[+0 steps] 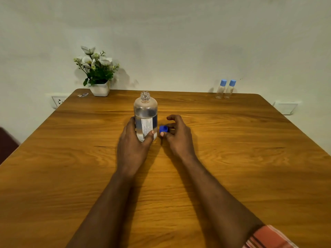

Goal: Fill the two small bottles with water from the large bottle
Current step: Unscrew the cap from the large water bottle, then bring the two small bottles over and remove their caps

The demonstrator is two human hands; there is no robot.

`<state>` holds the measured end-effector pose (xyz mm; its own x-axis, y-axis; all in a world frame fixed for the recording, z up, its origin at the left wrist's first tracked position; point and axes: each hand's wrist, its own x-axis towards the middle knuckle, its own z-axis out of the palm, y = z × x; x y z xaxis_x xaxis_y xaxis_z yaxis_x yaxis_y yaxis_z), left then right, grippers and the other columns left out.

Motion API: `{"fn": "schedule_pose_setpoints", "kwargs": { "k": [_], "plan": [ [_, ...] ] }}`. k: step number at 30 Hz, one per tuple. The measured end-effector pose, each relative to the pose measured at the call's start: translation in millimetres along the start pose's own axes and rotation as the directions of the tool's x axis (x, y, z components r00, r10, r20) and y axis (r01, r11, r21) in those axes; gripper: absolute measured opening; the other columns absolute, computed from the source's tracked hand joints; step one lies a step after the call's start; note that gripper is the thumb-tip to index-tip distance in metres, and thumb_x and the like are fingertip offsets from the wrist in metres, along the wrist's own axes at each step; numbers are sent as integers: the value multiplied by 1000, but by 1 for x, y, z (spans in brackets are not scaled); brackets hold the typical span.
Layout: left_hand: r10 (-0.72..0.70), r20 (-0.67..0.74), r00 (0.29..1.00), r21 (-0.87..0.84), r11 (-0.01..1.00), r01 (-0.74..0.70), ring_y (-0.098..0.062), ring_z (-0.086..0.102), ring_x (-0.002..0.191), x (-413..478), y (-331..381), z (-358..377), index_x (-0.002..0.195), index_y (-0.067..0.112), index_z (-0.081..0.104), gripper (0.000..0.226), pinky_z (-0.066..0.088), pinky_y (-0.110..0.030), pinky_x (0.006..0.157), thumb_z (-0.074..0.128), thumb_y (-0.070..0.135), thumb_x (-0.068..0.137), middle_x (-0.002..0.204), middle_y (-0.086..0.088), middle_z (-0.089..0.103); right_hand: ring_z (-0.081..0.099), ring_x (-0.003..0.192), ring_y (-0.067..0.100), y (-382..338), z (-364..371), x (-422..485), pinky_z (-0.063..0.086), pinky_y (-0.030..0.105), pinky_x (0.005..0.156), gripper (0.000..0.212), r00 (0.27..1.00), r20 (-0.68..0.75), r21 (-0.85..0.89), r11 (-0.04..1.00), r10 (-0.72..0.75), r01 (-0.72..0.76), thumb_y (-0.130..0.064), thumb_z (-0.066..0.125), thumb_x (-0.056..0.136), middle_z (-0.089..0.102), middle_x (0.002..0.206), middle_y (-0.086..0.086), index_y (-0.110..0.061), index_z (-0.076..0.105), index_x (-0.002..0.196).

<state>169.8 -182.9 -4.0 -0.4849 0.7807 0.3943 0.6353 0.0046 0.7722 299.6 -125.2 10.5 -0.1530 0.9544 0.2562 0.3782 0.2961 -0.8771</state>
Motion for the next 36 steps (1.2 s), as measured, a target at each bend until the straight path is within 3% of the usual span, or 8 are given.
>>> {"fn": "schedule_pose_setpoints", "kwargs": {
  "k": [13,19,23,26,30,33,36],
  "plan": [
    [0,-8,1000,1,1000,0,-18,56,114,-1,0,1,138,28,36,66,53,-46,86,64,48,81,132,3,54,67,97,12,6,3,-3,58,35,85,72,1000,-1,-48,999,-25,25,-6,76,79,70,109,3,-25,41,138],
    [-81,-33,996,14,997,81,-23,50,123,-11,5,-6,145,23,25,80,50,-49,93,70,41,81,143,-4,43,60,117,18,6,0,-5,52,36,95,90,1000,0,-83,996,18,-18,-13,80,76,62,128,7,-28,28,148],
    [-115,-120,986,21,993,118,-21,52,112,-28,15,-16,139,22,29,73,51,-41,85,71,25,81,129,-6,48,52,126,20,11,-13,-12,48,34,98,90,999,-6,-83,995,48,-48,-13,78,78,57,136,6,-29,26,149],
    [-34,-128,991,64,997,43,-20,53,104,-44,27,-16,131,20,39,55,50,-38,80,66,21,83,118,-4,51,55,123,18,18,-29,-17,49,36,99,83,998,-11,-76,996,54,-55,-14,77,79,59,133,6,-27,32,147],
    [157,-16,987,152,977,-153,-18,54,99,-66,51,1,121,19,49,38,51,-39,79,61,19,85,110,-2,56,57,117,17,29,-55,-24,50,37,97,72,998,-17,-67,996,59,-60,-17,77,79,62,126,4,-25,41,142],
    [276,66,959,177,943,-284,-16,55,99,-71,67,20,120,19,51,35,49,-33,80,60,17,86,109,-1,59,57,115,15,39,-77,-24,51,36,96,66,996,-56,-65,995,65,-69,-16,75,81,63,122,2,-23,46,139],
    [289,142,947,179,933,-312,-14,54,104,-63,81,44,125,19,51,36,48,-30,82,57,19,89,115,-1,59,61,108,16,49,-101,-13,52,33,93,54,986,-145,-74,993,77,-88,-12,72,82,67,114,4,-17,54,133]
  ]
}}
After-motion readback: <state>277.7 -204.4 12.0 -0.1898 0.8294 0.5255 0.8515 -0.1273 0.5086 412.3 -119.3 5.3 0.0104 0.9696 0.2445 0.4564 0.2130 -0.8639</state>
